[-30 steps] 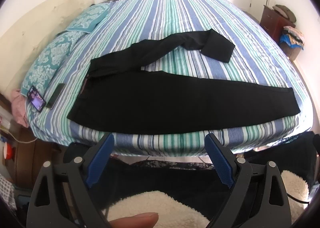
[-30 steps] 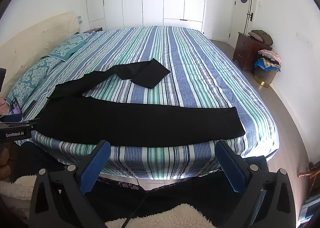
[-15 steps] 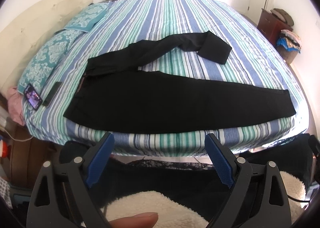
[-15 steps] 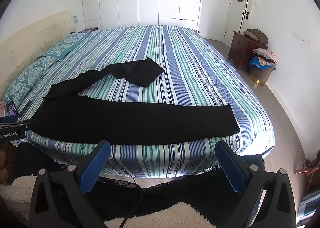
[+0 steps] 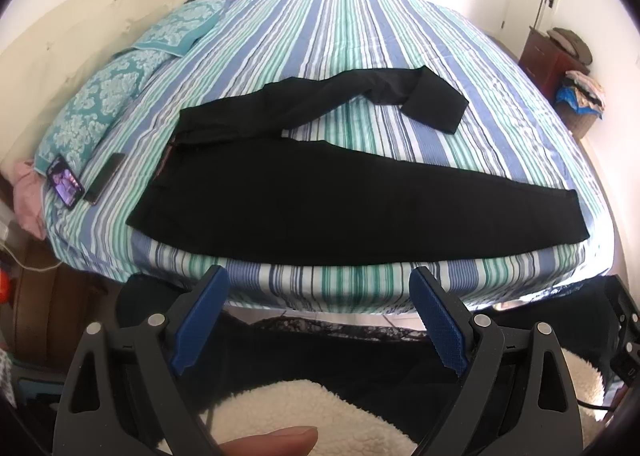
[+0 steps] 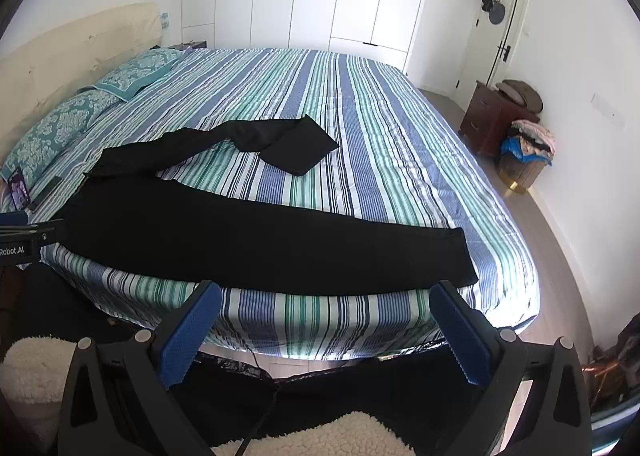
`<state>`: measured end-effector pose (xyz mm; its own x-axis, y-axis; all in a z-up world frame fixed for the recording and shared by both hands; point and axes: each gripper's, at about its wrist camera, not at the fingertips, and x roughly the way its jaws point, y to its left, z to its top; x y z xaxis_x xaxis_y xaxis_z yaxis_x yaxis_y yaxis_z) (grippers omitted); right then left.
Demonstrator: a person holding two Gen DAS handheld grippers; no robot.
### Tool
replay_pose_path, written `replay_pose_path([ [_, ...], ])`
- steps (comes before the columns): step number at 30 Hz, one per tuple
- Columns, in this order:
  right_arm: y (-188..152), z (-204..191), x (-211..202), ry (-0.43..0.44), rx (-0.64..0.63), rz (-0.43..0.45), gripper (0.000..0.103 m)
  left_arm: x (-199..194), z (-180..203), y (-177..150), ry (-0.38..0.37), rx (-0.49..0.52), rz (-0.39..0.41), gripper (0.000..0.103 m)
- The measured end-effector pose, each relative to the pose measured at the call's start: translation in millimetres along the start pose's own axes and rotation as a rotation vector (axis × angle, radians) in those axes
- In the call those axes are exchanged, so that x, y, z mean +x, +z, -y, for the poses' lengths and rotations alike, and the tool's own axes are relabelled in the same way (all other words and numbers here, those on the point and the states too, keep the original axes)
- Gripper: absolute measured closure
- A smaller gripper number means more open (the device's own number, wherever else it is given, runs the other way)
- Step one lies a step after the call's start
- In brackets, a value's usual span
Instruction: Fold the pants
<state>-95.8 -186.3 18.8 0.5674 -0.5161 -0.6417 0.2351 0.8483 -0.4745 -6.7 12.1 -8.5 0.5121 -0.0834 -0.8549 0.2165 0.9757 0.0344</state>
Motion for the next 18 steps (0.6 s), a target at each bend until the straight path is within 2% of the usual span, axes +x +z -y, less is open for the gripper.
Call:
replay_pose_path([
  [5,0.8,-5.7,-2.3,-0.023,-0.035,0.018,0.000,-1.9,-2.2,-0.2,0.004,-0.012,0.009,0.010],
  [13,0.2,-8.6,-1.5,-0.017,-0.045,0.019,0.000,-1.9,-2.3,1.0,-0.010,-0.011,0.008,0.010],
  [18,2.0,-5.3,-8.4,-0.001,-0.028,0.056,0.000,0.7,-1.3,1.2,-0.016,-0.014,-0.001,0.010],
])
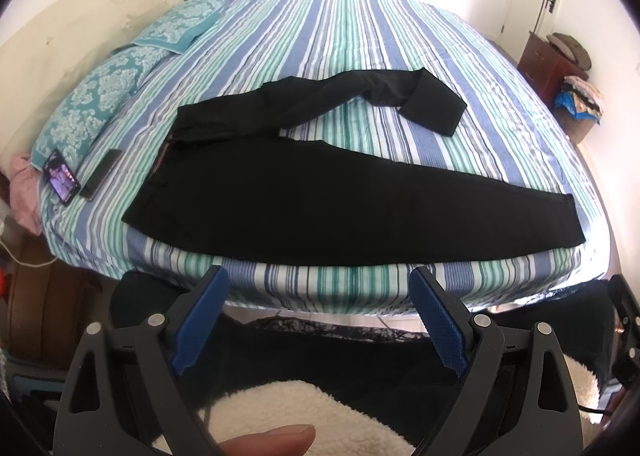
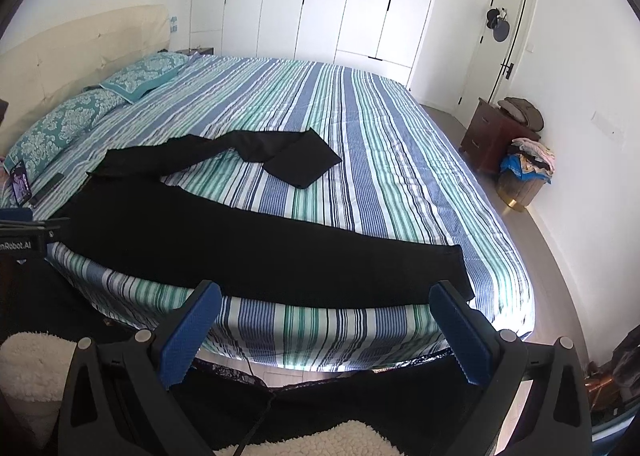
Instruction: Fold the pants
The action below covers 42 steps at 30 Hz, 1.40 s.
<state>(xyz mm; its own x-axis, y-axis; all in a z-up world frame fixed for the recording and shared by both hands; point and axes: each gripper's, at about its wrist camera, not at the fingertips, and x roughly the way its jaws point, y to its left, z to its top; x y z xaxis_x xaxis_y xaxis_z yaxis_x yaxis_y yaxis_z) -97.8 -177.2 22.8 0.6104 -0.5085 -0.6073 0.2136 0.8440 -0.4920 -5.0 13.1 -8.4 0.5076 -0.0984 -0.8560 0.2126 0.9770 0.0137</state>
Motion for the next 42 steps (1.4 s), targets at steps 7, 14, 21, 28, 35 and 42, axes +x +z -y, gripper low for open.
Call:
replay_pose_path([
  [7,1.1,2.1,-1.1,0.024,0.012,0.011,0.000,0.3,1.3,-0.9,0.012,0.005,-0.001,0.010],
  [14,1.9,-7.5,-0.6,0.071,-0.017,0.012,0.000,-0.9,-5.0,0.1,0.012,-0.019,0.017,0.010],
  [21,4.1,-31.3,-4.7,0.140,-0.120,0.045,0.000,2.1,-5.7,-0.5,0.000,-0.024,0.014,0.010],
  [28,3.6,-37.7,-5.5,0.197,-0.133,0.055,0.000,1.2,-7.0,0.4,0.013,-0.027,0.026,0.010],
  [35,5.5,-42.4,-9.0,0.219,-0.151,0.083,0.000,2.6,-4.4,1.2,0.030,-0.022,0.027,0.010],
  [42,3.8,-38.1,-6.3,0.252,-0.121,0.069,0.000,3.3,-3.1,0.0,0.036,-0.015,0.024,0.010],
])
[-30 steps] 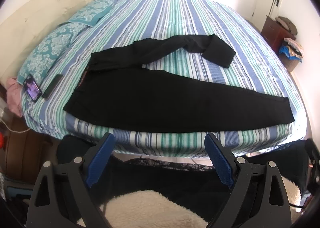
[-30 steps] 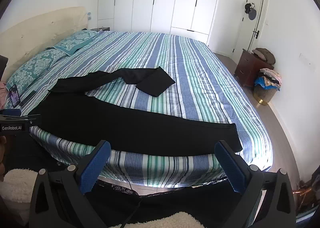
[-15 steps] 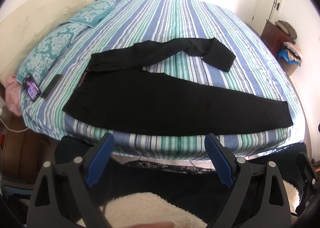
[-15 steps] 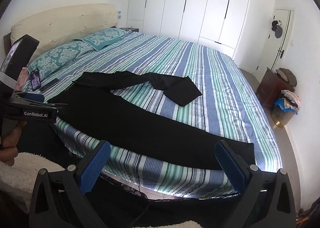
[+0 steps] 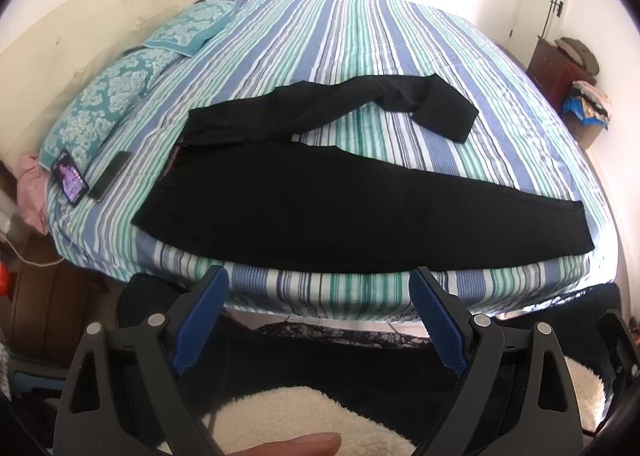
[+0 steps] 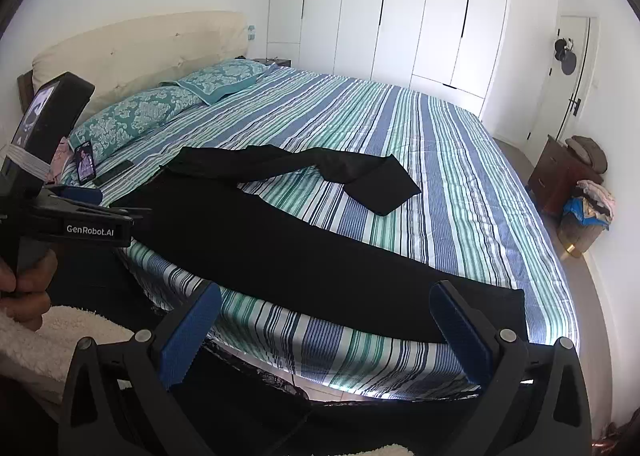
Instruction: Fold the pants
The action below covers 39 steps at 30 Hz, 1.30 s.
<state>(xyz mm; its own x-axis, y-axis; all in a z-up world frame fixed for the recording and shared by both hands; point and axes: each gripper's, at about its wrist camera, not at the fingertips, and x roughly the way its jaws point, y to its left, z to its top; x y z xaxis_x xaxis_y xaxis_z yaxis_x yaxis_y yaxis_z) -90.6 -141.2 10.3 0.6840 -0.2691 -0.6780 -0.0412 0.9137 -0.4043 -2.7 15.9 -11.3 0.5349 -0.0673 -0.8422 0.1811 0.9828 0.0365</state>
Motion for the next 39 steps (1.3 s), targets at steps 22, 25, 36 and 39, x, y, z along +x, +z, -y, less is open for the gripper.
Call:
replay_pose_path([
  [22,118.8,57.1,349.6,0.084,-0.182,-0.234,0.036,83.7,-35.9,13.7,0.076,-0.099,-0.195,0.010],
  [25,119.2,44.0,420.6,0.065,-0.281,-0.325,0.037,96.9,-37.2,15.4,0.091,-0.103,-0.235,0.010],
  [36,137.9,141.0,453.7,-0.078,-0.163,-0.236,0.093,143.3,-24.1,21.8,0.120,-0.052,-0.334,0.010],
  [39,181.8,223.3,431.2,-0.215,-0.081,-0.140,0.093,154.1,-8.6,25.8,0.114,-0.015,-0.350,0.010],
])
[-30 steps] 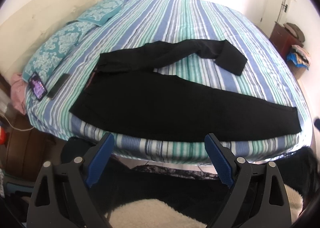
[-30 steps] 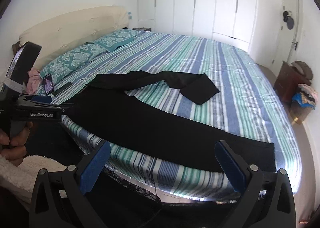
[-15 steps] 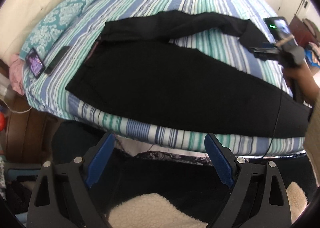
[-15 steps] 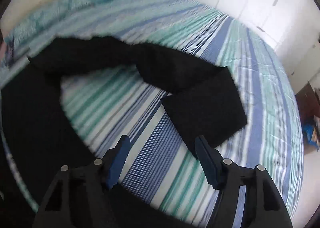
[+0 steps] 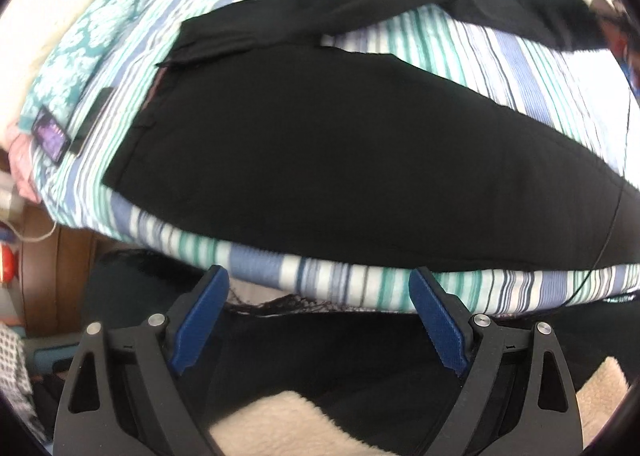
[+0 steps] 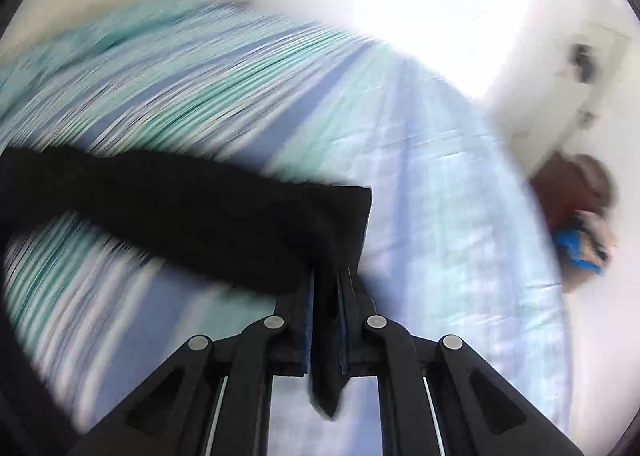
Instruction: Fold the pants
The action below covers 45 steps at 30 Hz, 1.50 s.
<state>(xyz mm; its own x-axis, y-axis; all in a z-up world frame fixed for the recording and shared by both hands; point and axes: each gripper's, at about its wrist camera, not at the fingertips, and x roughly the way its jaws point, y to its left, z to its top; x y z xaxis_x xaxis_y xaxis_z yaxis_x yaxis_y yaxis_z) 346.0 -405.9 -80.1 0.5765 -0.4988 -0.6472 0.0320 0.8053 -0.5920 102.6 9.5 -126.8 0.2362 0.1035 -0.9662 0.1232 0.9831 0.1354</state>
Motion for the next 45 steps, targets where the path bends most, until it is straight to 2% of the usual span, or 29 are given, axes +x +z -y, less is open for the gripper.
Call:
replay_pose_path([
  [4,34.6,108.0,34.1,-0.159,0.050,-0.030,0.093,1.5,29.1,10.7,-0.007,0.050,-0.013,0.010],
  [7,42.2,141.5,64.0,-0.231,0.026,-0.051,0.093,1.4,46.2,18.6,0.002,0.084,-0.012,0.010],
  [12,36.2,131.1,117.5,-0.252,-0.054,-0.090,0.093,6.9,67.9,28.3,0.013,0.130,-0.022,0.010],
  [15,21.1,123.7,146.7,-0.238,-0.017,-0.124,0.090,11.5,76.5,29.9,0.012,0.153,-0.029,0.010],
  [18,-14.4,140.1,168.6,-0.256,0.087,-0.200,0.071,15.9,76.1,30.4,0.010,0.159,-0.035,0.010],
  [19,-26.6,152.2,171.5,-0.267,0.133,-0.226,0.058,16.5,74.1,30.9,0.008,0.155,-0.035,0.010],
  [20,-38.3,168.2,168.2,-0.281,0.183,-0.238,0.053,17.1,72.1,32.7,0.006,0.149,-0.029,0.010],
  [23,-65.3,216.0,133.6,-0.349,0.317,-0.223,0.050,11.1,60.3,41.5,0.002,0.121,0.034,0.010],
  [26,-82.0,245.1,73.6,-0.318,0.409,-0.175,0.047,8.3,48.0,55.2,0.016,0.093,0.119,0.010],
  [28,-89.3,239.5,31.9,-0.274,0.419,-0.134,0.039,9.3,39.3,66.6,0.001,0.070,0.182,0.010],
  [31,-107.7,198.0,-42.5,-0.105,0.446,-0.080,0.029,21.5,35.6,74.4,0.002,0.048,0.239,0.010],
  [34,-149.6,118.7,-107.9,0.140,0.499,-0.083,0.022,43.8,46.1,74.3,-0.013,0.061,0.271,0.010],
  [36,-187.1,48.6,-135.9,0.311,0.496,-0.131,0.021,64.7,55.2,72.2,-0.011,0.086,0.241,0.010],
  [38,-220.2,-9.3,-146.4,0.375,0.441,-0.195,0.022,91.8,62.8,66.8,0.002,0.134,0.186,0.009],
  [39,-237.6,-33.8,-142.9,0.386,0.403,-0.230,0.023,97.5,62.9,63.4,0.000,0.149,0.205,0.009],
  [40,-251.3,-45.2,-139.0,0.372,0.372,-0.247,0.023,94.9,58.3,58.4,-0.023,0.149,0.275,0.008],
  [41,-268.3,-47.5,-131.8,0.310,0.344,-0.265,0.023,95.6,55.2,56.2,-0.023,0.154,0.294,0.008],
  [42,-279.0,-38.5,-126.6,0.255,0.351,-0.273,0.025,97.7,52.0,55.6,-0.034,0.158,0.293,0.008],
  [43,-288.4,-23.2,-126.4,0.236,0.374,-0.238,0.031,100.2,44.8,56.4,-0.084,0.143,0.295,0.008],
  [44,-296.7,3.5,-128.9,0.186,0.421,-0.198,0.030,102.6,39.5,57.5,-0.120,0.131,0.286,0.008],
  [45,-303.0,22.3,-125.3,0.092,0.457,-0.231,0.029,104.3,31.2,58.8,-0.171,0.114,0.281,0.007],
])
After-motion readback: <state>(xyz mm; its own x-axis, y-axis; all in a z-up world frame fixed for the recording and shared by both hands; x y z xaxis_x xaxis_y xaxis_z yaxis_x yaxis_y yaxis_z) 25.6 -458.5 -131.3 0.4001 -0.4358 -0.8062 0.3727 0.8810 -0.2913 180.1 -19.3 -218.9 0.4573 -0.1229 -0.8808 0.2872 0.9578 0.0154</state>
